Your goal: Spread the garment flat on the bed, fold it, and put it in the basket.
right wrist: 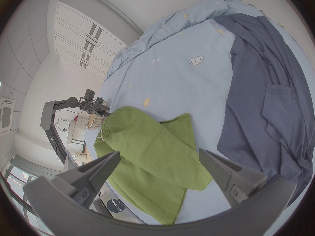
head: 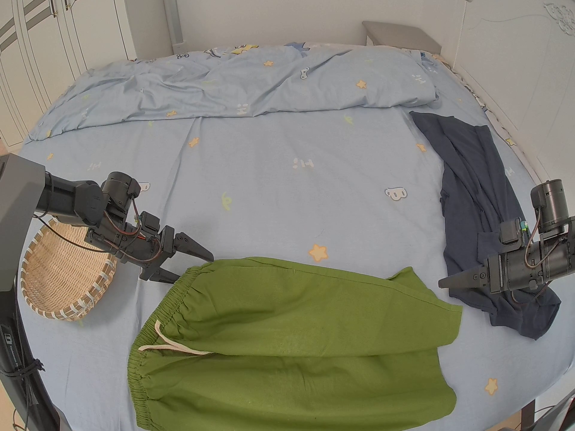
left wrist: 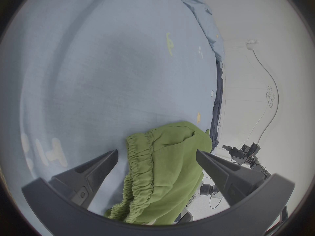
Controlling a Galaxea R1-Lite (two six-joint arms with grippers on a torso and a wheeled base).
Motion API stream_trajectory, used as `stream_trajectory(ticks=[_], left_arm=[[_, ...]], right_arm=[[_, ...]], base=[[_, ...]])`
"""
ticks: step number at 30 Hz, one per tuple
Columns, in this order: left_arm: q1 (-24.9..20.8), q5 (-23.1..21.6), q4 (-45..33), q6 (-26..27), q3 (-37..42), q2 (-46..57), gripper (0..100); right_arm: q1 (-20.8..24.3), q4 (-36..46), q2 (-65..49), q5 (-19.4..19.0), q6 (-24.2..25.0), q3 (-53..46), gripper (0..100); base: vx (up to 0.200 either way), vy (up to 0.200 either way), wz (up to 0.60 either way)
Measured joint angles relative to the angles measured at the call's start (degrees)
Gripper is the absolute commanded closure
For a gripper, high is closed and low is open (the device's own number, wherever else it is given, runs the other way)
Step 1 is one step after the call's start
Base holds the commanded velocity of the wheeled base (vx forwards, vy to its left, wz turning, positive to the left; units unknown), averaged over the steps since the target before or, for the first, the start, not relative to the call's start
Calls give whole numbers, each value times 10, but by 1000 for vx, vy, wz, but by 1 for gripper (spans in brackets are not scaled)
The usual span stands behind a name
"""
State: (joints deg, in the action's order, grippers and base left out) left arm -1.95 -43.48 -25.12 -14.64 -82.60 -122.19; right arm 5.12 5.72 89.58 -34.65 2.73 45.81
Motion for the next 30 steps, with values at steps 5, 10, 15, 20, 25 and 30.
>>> stream_trajectory(ticks=[5, 10, 15, 20, 25, 30], left_arm=[[-2, -1, 0, 0, 0, -13, 0], [-12, -1, 1, 0, -2, -28, 100], [-14, -1, 4, -1, -5, -37, 100], [-12, -2, 2, -2, -9, -40, 100], [-4, -3, 1, -4, -10, -36, 100], [10, -6, -1, -5, -2, -7, 100]], right_arm=[[0, 0, 3, 0, 0, 0, 0], [0, 0, 4, 0, 0, 0, 0], [0, 0, 5, 0, 0, 0, 0], [0, -1, 5, 0, 0, 0, 0], [-3, -1, 6, 0, 0, 2, 0], [-14, -1, 14, 0, -1, 3, 0]], base=[[0, 0, 0], [0, 0, 0], [0, 0, 0], [0, 0, 0], [0, 0, 0], [0, 0, 0]])
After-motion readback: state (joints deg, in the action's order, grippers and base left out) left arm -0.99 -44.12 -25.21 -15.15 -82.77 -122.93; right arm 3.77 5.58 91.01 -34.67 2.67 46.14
